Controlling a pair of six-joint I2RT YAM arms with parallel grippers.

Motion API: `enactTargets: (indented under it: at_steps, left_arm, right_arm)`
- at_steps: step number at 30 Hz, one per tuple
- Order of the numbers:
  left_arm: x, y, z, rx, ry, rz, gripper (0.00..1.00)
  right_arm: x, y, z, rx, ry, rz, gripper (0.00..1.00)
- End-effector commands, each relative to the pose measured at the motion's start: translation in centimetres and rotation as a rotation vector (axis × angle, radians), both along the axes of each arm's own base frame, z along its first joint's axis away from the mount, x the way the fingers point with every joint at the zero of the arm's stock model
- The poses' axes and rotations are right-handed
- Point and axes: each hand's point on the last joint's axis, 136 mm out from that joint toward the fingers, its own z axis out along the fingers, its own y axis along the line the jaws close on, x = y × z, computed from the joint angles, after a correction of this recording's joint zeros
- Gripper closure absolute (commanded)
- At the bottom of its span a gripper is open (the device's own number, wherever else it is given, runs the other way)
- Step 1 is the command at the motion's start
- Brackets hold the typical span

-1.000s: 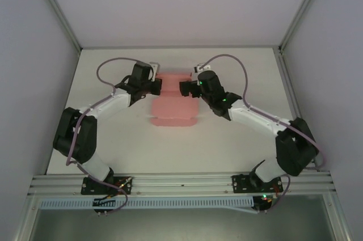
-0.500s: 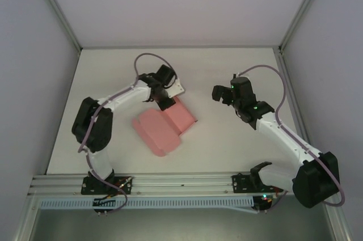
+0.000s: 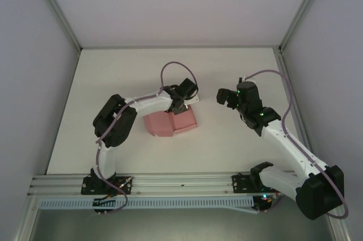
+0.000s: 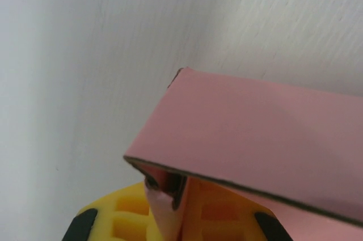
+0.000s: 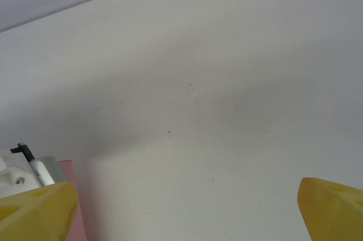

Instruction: Assemble paper box

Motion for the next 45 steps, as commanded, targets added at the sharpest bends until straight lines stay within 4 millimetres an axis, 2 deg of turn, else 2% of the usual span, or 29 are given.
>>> enactTargets:
  at_steps: [1, 3, 6, 13, 16, 18, 20, 25, 31, 35, 36, 37, 41, 43, 45]
  left_arm:
    - [1.7, 1.3, -3.0, 0.170, -0.111, 0.009, 1.00]
    - [1.6, 1.4, -4.4, 0.210, -0.101, 0.005, 1.00]
    - [1.3, 1.1, -5.2, 0.218, -0.096, -0.007, 1.00]
    - [1.0, 0.0, -6.2, 0.207, -0.109, -0.042, 1.00]
    - [1.1, -0.3, -5.5, 0.188, -0.123, -0.046, 1.00]
    - [1.3, -0.7, -4.1, 0.143, -0.130, -0.044, 0.89]
    - [1.7, -1.1, -2.0, 0.085, -0.147, -0.037, 0.84]
    - [2.2, -2.0, 3.0, -0.004, -0.203, -0.047, 0.63]
    - [1.7, -2.2, 6.3, -0.057, -0.223, -0.076, 0.37]
    - [1.1, -2.2, 8.1, -0.108, -0.225, -0.082, 0.23]
    - [1.0, -2.2, 8.7, -0.133, -0.225, -0.078, 0.09]
    - [0.8, -2.2, 9.9, -0.176, -0.235, -0.069, 0.00]
    - [0.4, -1.7, 16.0, -0.436, -0.273, 0.000, 0.00]
    - [0.5, -0.2, 19.6, -0.608, -0.276, 0.095, 0.00]
    - [1.2, 3.0, 22.4, -0.771, -0.279, 0.256, 0.00]
  right_arm:
    - [-0.2, -1.1, 0.0, -0.022, -0.011, -0.030, 0.00]
    - [-0.3, -1.2, 0.0, -0.019, -0.013, -0.030, 0.00]
    - [-0.4, -1.2, 0.0, -0.011, -0.014, -0.031, 0.00]
    - [-0.6, -1.5, 0.0, -0.001, -0.015, -0.035, 0.00]
    - [-0.7, -1.5, -0.1, 0.002, -0.015, -0.036, 0.00]
    - [-0.8, -1.6, -0.1, 0.002, -0.013, -0.038, 0.00]
    - [-0.9, -1.6, -0.1, 0.006, -0.015, -0.038, 0.00]
    - [-0.9, -1.4, 0.0, 0.013, -0.017, -0.025, 0.00]
    - [-0.8, -1.0, -0.3, 0.017, -0.011, 0.004, 0.00]
    - [-0.3, -0.1, -0.5, 0.014, -0.020, 0.065, 0.00]
    - [-0.1, 0.7, -0.4, 0.012, -0.030, 0.117, 0.00]
    - [0.2, 1.9, -0.2, 0.006, -0.050, 0.203, 0.00]
    - [0.9, 7.1, 0.9, -0.049, -0.127, 0.582, 0.00]
    - [1.6, 9.2, 0.9, -0.092, -0.149, 0.746, 0.00]
    - [2.3, 11.0, 0.4, -0.130, -0.155, 0.889, 0.01]
